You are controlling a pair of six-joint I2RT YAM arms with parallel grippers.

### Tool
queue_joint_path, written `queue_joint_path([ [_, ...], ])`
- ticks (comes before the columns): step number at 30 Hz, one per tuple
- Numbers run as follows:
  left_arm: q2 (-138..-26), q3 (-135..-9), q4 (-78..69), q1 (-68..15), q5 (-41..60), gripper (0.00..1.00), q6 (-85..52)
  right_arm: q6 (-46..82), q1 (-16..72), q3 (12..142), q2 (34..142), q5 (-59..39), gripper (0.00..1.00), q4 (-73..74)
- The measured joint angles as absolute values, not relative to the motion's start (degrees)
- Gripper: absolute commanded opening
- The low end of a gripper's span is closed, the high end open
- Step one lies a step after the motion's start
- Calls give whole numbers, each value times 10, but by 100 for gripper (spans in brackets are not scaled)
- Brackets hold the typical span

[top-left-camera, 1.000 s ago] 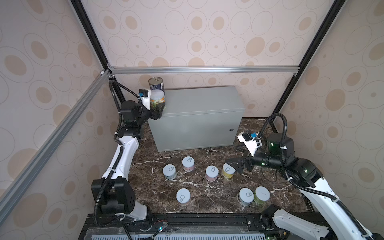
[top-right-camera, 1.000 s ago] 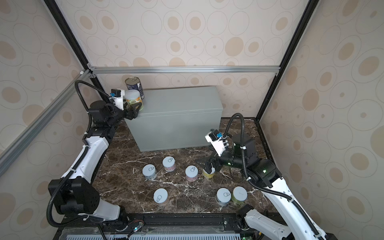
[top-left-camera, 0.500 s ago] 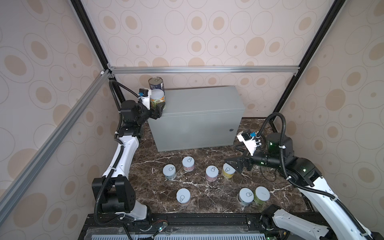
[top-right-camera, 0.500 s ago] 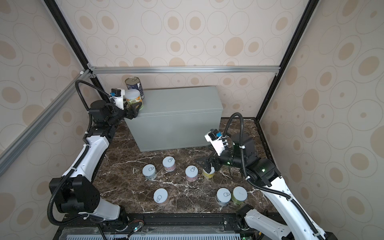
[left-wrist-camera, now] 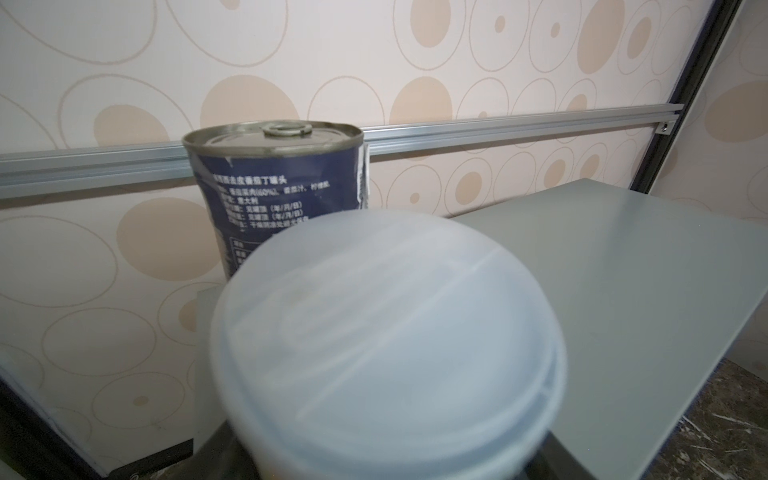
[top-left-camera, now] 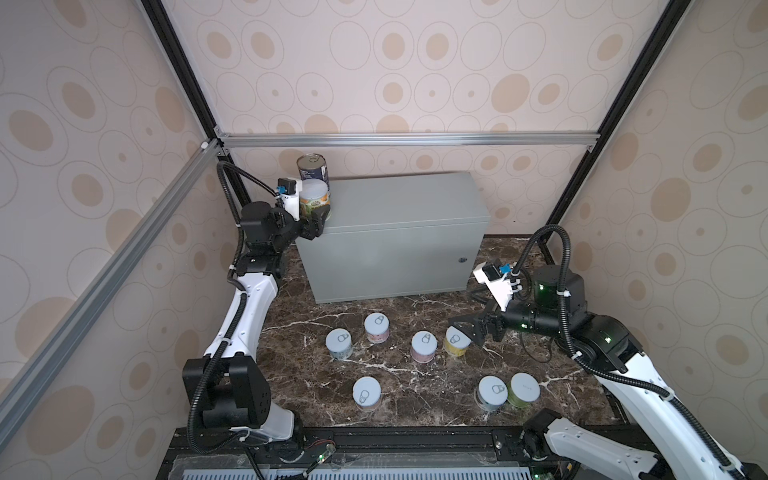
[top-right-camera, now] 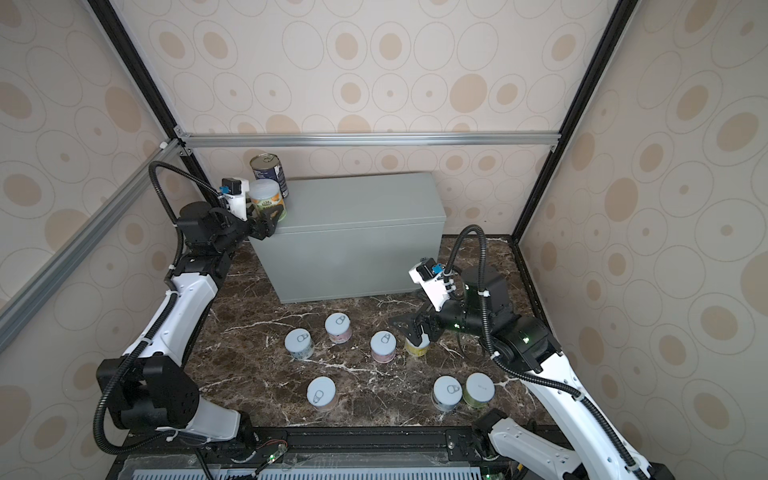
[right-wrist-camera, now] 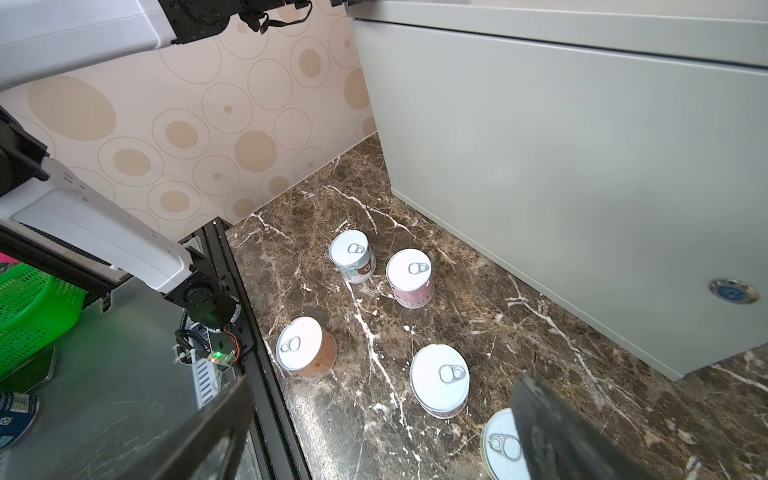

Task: Place and organize the canned foods onto the counter
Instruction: 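Lower the peach can beside the dark-blue can and open the left gripper, then withdraw the left gripper while the right gripper grasps the small pink-labelled can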

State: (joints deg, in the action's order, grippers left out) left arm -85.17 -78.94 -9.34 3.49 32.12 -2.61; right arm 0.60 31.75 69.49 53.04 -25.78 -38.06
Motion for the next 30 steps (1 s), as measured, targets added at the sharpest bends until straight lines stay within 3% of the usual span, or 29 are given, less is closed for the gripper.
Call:
queue_joint_path([
  [5, -849, -788, -92, 35, 321, 64, -26, 6, 317, 695, 530, -259, 100, -381],
  [11, -844, -788, -95, 35, 321, 98, -25, 6, 317, 695, 529, -261, 100, -381],
  [22, -786, -792, -79, 36, 319, 98, -24, 12, 318, 681, 538, -250, 100, -381],
  [30, -672, -793, 1, 39, 260, 98, -31, 41, 356, 645, 577, -207, 100, -351],
])
